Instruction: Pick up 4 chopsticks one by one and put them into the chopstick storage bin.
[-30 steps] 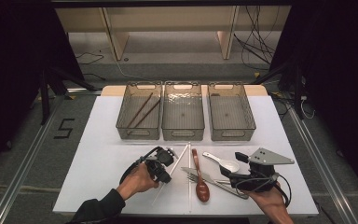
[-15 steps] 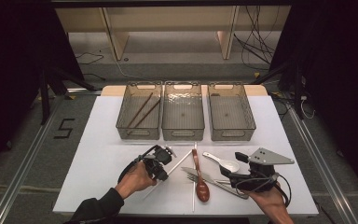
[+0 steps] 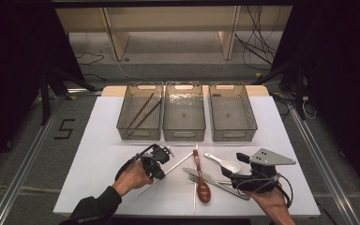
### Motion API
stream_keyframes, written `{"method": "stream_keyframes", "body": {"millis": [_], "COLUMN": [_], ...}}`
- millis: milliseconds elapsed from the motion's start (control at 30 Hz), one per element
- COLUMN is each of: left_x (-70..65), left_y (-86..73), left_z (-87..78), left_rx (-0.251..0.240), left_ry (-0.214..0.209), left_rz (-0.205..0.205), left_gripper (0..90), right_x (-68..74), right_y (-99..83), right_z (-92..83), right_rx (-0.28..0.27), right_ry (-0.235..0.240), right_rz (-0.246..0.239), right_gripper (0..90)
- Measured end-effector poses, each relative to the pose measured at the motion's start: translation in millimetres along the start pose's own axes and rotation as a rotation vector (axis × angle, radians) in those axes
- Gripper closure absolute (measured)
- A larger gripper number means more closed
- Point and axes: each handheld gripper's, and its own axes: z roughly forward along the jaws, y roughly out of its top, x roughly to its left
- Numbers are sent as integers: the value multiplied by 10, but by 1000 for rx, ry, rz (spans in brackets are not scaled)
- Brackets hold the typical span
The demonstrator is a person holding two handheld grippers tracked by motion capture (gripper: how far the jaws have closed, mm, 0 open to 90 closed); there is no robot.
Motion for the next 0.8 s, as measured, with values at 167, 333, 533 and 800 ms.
{"method": "stream_keyframes", "body": {"millis": [167,333,533,800], "left_x": [6,31,49,42], "left_y": [-2,-4,-8,3], "left_z": [-16,-48,-41,3], "left_rx": [-13,-13,-8,22], "left_ry": [1,-1,-10,-6], "left_rz": [0,11,13,8], "left_gripper": [850,850,850,839], "right_x": [0,-1,-1,-1], "right_y": [0,-1,-1,-1], "right_z": [-1,1,1,2], "right_rx": [0,2,1,2], "right_ry": [0,0,0,0], "right_rz": [1,1,-1,0], "right_gripper": [271,271,271,271]}}
